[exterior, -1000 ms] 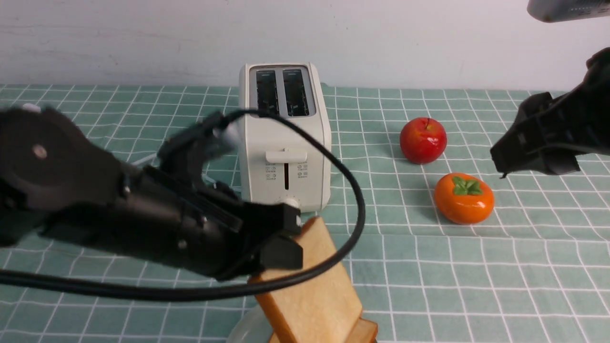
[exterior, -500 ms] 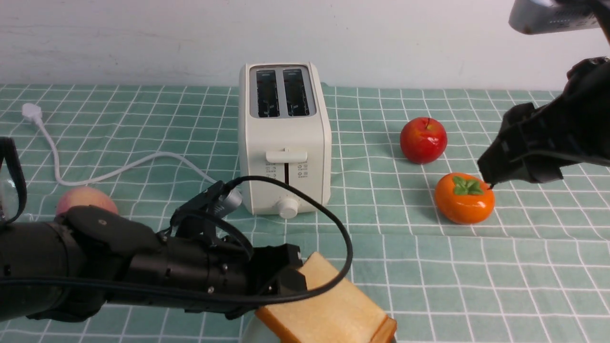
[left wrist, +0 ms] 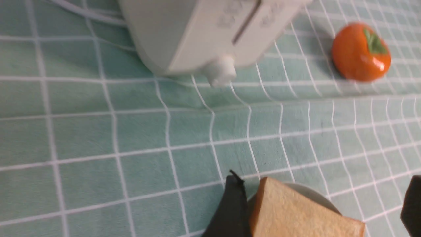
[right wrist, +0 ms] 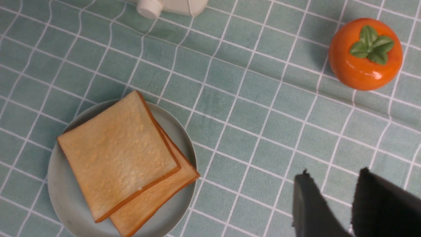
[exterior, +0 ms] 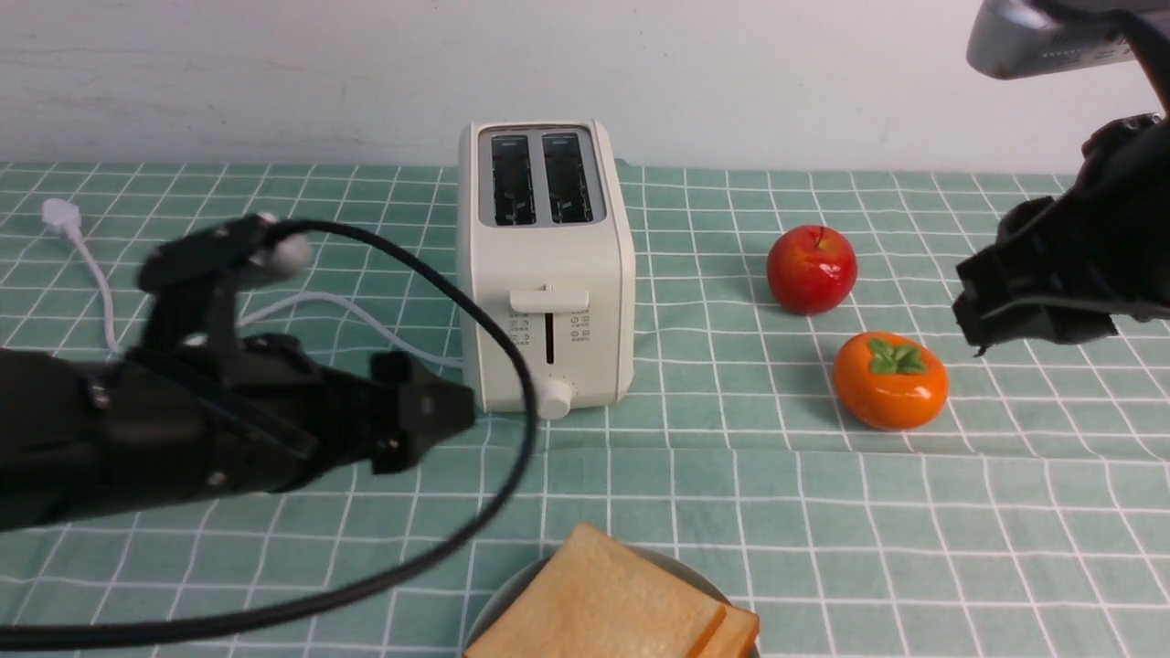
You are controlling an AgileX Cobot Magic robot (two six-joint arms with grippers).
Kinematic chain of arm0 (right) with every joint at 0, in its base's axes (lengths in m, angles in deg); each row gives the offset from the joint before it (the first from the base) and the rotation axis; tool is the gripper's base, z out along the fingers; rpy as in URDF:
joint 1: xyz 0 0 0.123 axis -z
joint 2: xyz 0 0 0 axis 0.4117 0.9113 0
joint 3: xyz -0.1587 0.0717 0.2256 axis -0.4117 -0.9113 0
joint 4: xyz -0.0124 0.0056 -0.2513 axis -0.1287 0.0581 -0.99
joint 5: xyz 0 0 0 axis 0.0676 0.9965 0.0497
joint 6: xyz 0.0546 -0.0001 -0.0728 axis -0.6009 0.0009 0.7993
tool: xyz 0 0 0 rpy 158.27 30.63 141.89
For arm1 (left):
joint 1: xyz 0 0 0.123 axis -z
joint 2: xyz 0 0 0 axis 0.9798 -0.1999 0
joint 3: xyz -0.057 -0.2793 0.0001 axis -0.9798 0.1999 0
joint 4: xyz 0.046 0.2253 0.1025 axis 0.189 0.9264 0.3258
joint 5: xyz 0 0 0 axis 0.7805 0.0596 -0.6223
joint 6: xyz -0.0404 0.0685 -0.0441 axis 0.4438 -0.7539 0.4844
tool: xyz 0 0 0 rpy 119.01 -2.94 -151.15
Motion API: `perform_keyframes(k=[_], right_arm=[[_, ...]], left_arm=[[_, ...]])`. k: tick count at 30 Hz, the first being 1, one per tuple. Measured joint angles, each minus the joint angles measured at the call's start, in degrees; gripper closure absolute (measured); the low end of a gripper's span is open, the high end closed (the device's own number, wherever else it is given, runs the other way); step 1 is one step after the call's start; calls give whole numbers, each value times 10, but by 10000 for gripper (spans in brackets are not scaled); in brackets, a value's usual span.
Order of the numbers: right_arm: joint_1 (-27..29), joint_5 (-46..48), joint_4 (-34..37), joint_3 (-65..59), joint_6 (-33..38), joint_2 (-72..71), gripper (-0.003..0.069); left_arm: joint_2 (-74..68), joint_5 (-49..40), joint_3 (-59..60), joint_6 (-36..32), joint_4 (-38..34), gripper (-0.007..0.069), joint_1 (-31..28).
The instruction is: Take toasted bread from bread machine on blue coffee table place on plate.
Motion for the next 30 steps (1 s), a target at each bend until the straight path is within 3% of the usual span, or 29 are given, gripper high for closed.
perform_keyframes(k=[1,2,3,6,7,8,13,17,23,30], right_arm=[[0,-1,0,0,-1,0,529],[0,-6,0,0,-13,0,631],[0,-7,0,0,-14,0,639],[0,-19,-11,0,-31,0,678],[0,-19,-11,0,-32,0,678],[0,-23,-11,-1,-37,-2,678],[0,-73,-18,-63,-64,-47,678],[0,-142,-24,-157,-76,-123,678],[0,-267,-30,-352,-80,-276,678],[0,-388,-64,-522,-82,-467,676]], left_arm=[[4,-10,0,3,2,41,-10],[38,-62,0,24,22,102,-47],[41,-69,0,24,25,110,-50],[92,-190,0,75,84,286,-74],[94,-196,0,82,91,297,-73],[112,-240,0,109,119,391,-58],[167,-324,8,168,188,638,30],[219,-354,30,213,218,638,66],[345,-368,64,308,227,638,72],[540,-356,112,379,159,638,72]])
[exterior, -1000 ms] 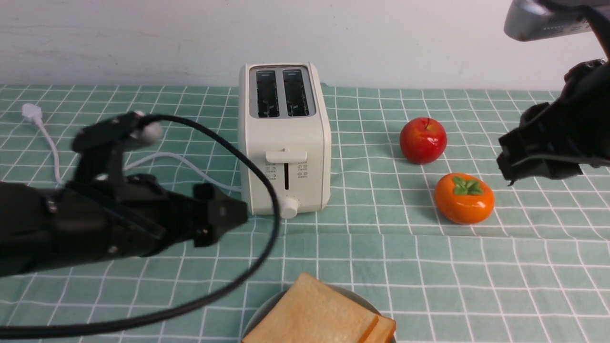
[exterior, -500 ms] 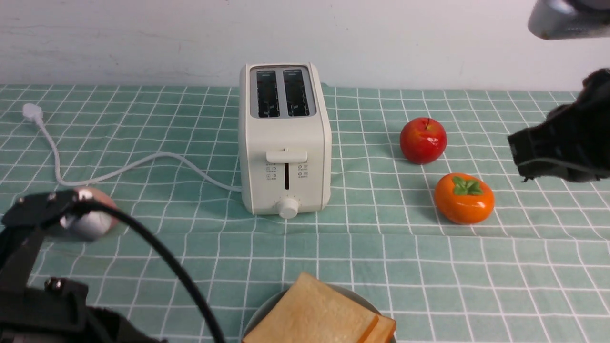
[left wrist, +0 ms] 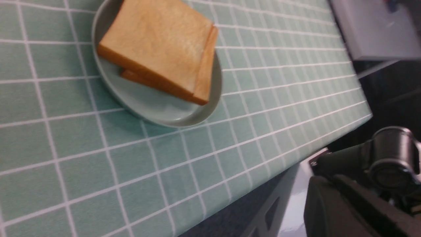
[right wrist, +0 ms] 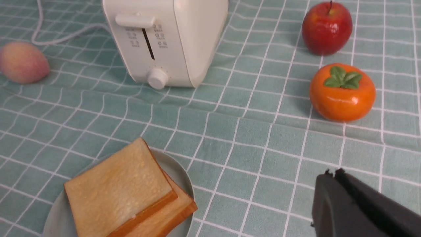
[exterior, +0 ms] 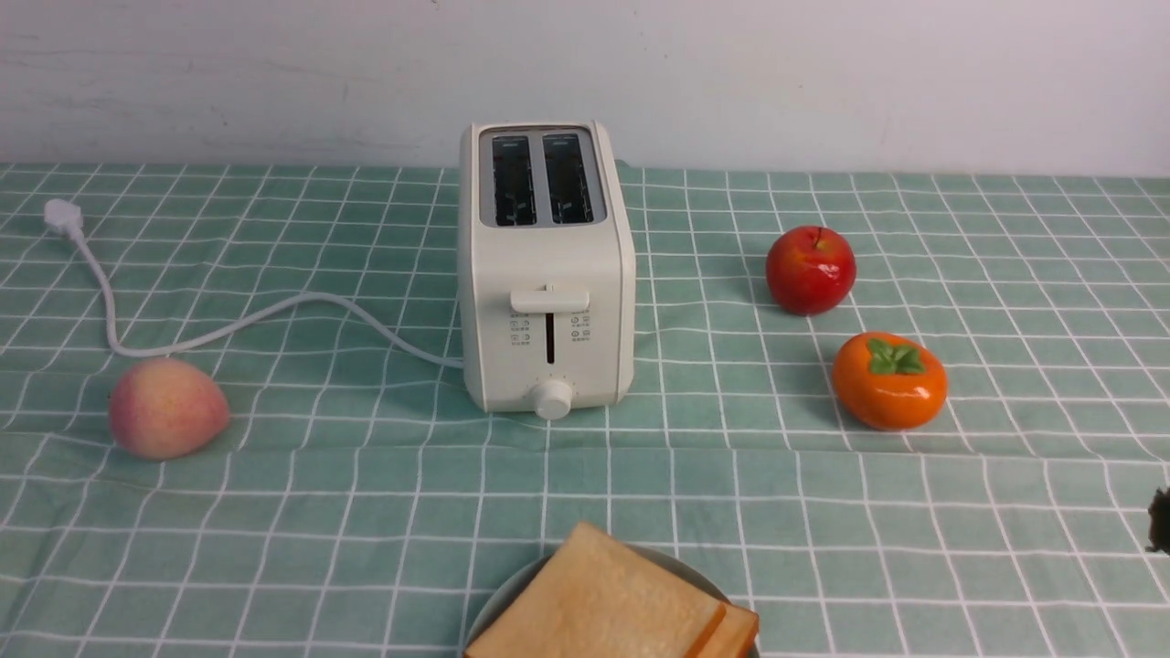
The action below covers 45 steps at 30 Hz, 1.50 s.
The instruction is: Take toasted bread from bread machine on blue coffee table place on plate.
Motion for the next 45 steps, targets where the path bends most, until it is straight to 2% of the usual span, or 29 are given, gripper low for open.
perform_keyframes(k=[8,13,19,32,37,38,39,40,45], right_arm=[[0,-20,-73,-61,0,-113,672],[0,-18,-91,-72,0,-122,667],[0,-18,-93,-72,0,-123,662],[0,-18,-93,-72,0,-123,652],[0,-18,-93,-72,0,-123,644],[0,-18,-93,-72,0,-123,642],[0,-18,-93,-72,0,-123,642],[0,-19,-93,-72,0,-123,641],[0,-19,-93,-72,0,-123,636]], left_arm=[[102,18,49,93,-3,638,0],[105,71,54,93,68,638,0],[105,130,54,89,115,638,0],[105,129,56,88,124,638,0],[107,173,78,72,213,638,-1],[113,200,95,67,275,638,-10],[113,203,97,66,275,638,-12],[120,224,122,61,326,638,-31],[124,259,212,58,388,638,-95]])
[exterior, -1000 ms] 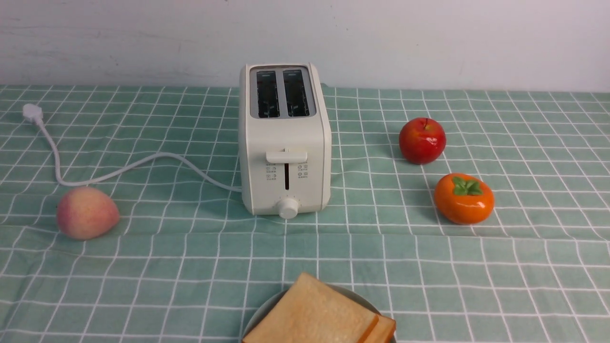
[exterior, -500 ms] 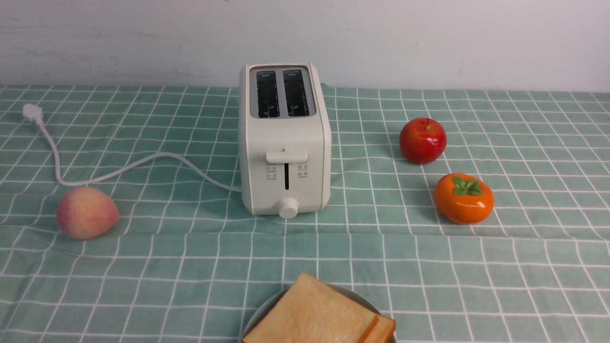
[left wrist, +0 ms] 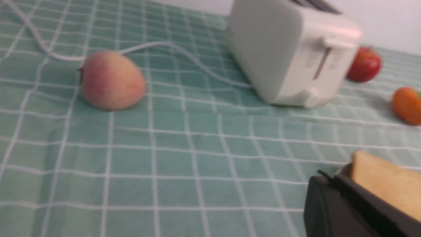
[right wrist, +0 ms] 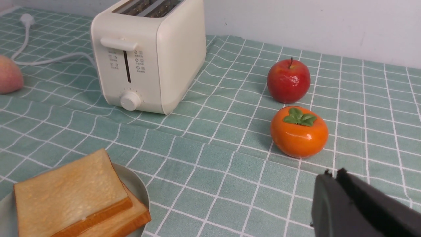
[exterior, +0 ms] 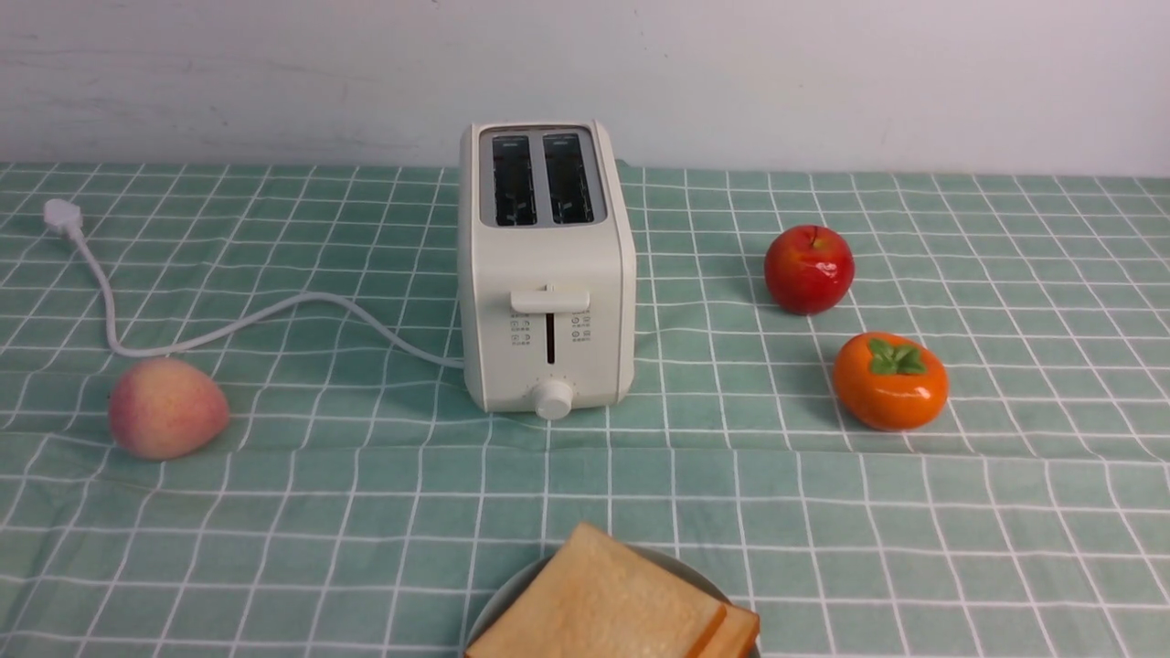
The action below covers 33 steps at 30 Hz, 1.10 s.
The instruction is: Take toasted bread from bread machine on blue coffee table place on plate.
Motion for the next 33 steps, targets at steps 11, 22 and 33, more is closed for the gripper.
perform_keyframes(k=[11,22,33], right_arm=[[0,0,-1,0,0,0,621],[0,0,-1,0,0,0,604],[0,0,-1,0,0,0,587]], left_arm=[[0,63,99,-2,-6,628,-54],[0,66,99,-2,-6,622,-54],[0,67,99,-2,-6,617,-54]])
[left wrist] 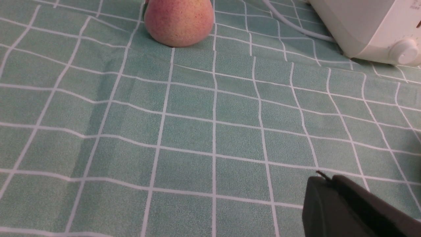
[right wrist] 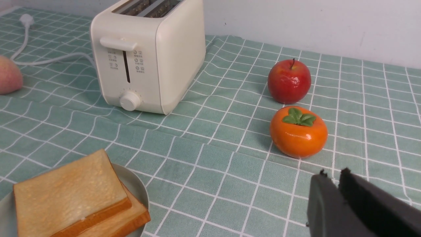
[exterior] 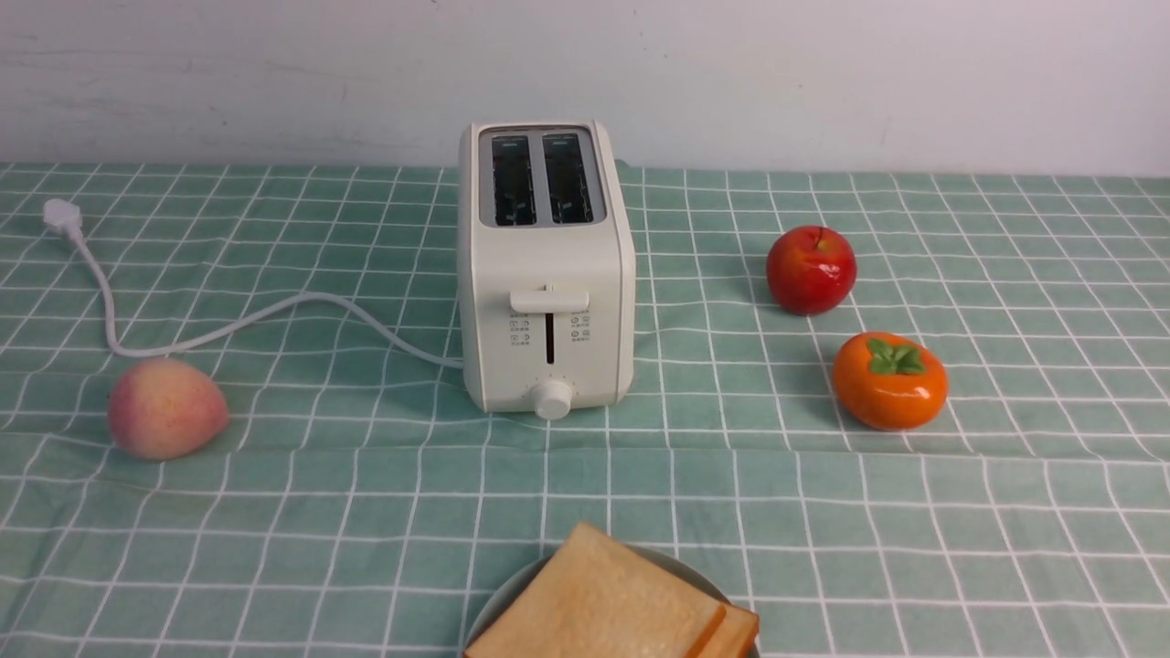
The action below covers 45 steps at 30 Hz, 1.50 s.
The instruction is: Take toasted bread from bread machine on blue coffee table place on plate.
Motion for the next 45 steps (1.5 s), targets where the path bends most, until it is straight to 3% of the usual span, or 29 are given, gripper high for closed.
perform_keyframes(k=[17,23,27,33,38,45], right_arm=[[1,0,0,-1,0,-6,573],[76,0,0,-2,0,-37,569],[187,3,0,-3,0,-77,564],[292,3,-1,-3,0,-140,556],[328,4,-1,-3,0,-145,552],[329,4,-1,-3,0,-145,551]], left_arm=[[0,0,0,0,0,606,0],[0,0,0,0,0,602,0],[0,1,0,0,0,596,0],[0,1,0,0,0,587,0],[0,1,0,0,0,585,0],[0,1,0,0,0,573,0]])
